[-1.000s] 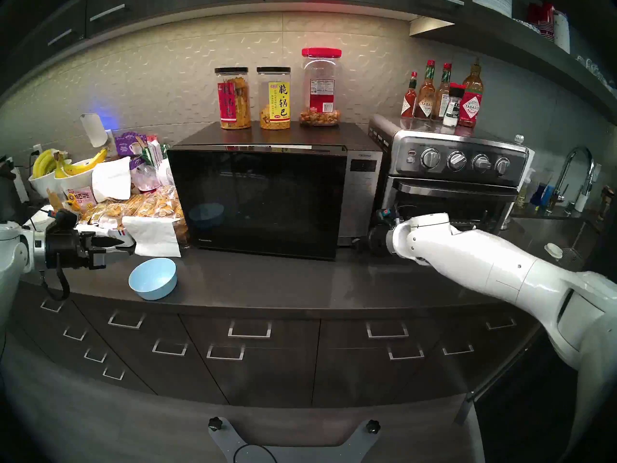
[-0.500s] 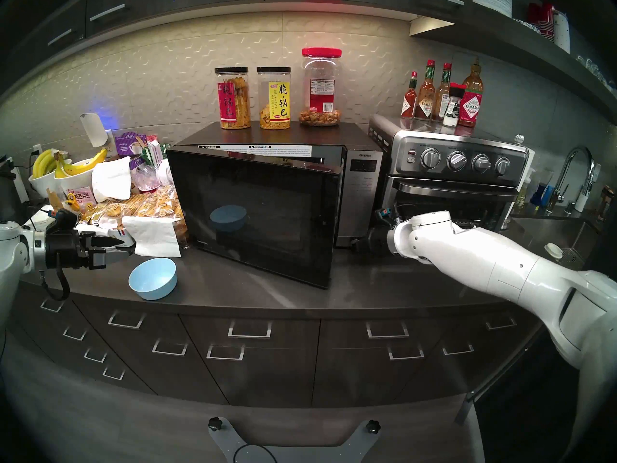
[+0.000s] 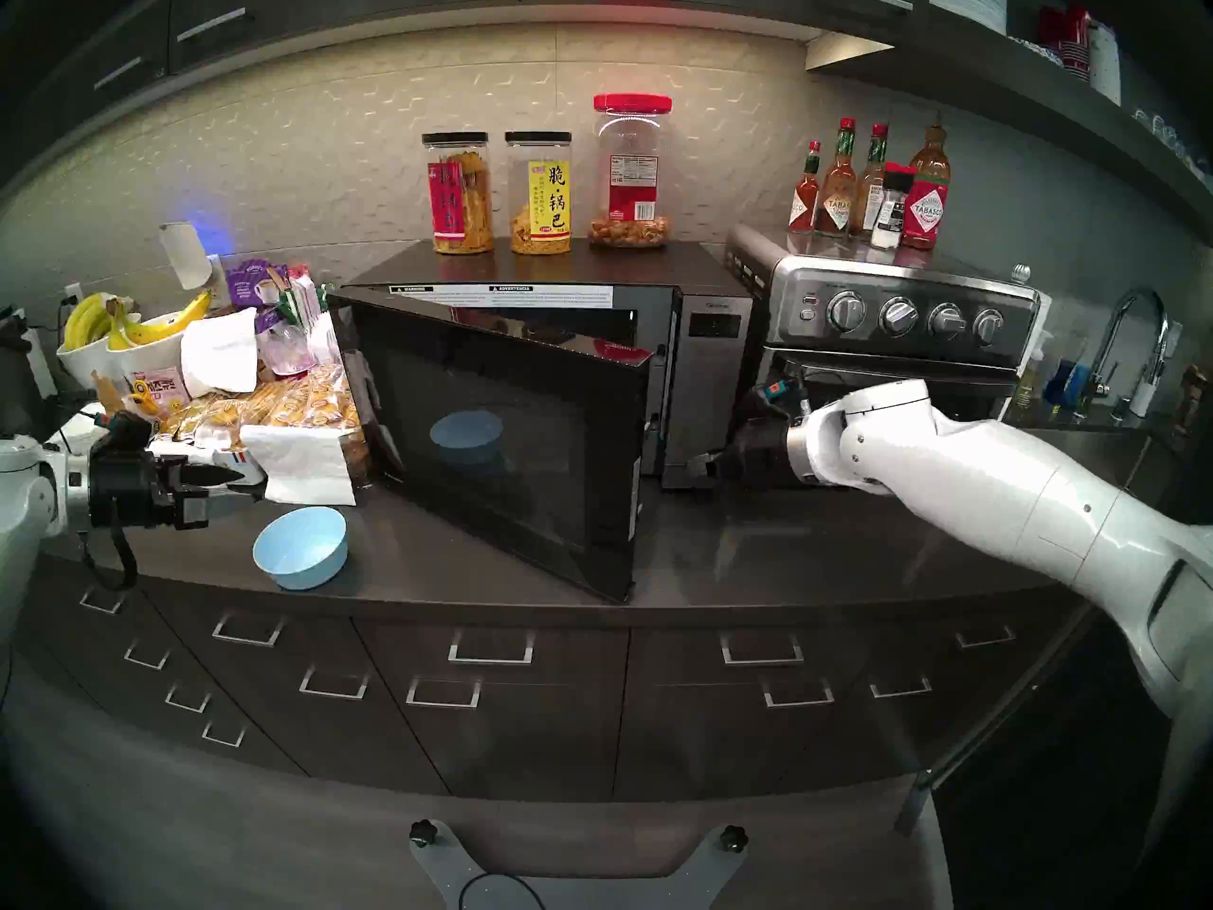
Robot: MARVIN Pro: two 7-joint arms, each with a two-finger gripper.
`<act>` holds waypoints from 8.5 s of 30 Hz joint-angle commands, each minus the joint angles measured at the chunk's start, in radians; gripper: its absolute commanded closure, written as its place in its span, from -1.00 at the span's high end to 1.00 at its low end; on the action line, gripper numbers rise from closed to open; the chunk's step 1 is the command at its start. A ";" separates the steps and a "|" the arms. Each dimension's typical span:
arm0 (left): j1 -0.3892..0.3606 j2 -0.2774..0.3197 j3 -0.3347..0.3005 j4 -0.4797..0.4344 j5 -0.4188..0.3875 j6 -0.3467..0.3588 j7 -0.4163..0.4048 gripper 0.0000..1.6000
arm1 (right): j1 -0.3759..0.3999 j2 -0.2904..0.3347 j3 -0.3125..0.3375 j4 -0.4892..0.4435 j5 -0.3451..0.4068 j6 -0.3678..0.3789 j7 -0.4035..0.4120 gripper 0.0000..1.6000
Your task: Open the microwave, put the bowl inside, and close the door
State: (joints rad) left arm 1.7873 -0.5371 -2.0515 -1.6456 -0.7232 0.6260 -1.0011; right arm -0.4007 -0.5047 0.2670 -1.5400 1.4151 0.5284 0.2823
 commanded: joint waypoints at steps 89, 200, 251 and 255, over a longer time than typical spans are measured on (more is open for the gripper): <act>-0.006 0.004 -0.017 -0.006 -0.002 0.001 0.001 1.00 | 0.023 0.103 0.030 -0.526 -0.024 0.086 0.083 -1.00; -0.006 0.004 -0.016 -0.006 -0.002 0.000 0.001 1.00 | 0.033 0.030 0.036 -0.488 0.065 0.204 0.249 -1.00; -0.006 0.004 -0.016 -0.006 -0.002 0.000 0.001 1.00 | 0.021 0.055 0.029 -0.532 0.021 0.223 0.245 -1.00; -0.006 0.004 -0.016 -0.006 -0.002 0.000 0.001 1.00 | 0.030 0.077 0.037 -0.496 0.006 0.230 0.297 -1.00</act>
State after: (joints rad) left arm 1.7873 -0.5372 -2.0522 -1.6457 -0.7230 0.6260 -1.0010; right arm -0.4018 -0.4827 0.2796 -2.0763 1.4282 0.7543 0.5034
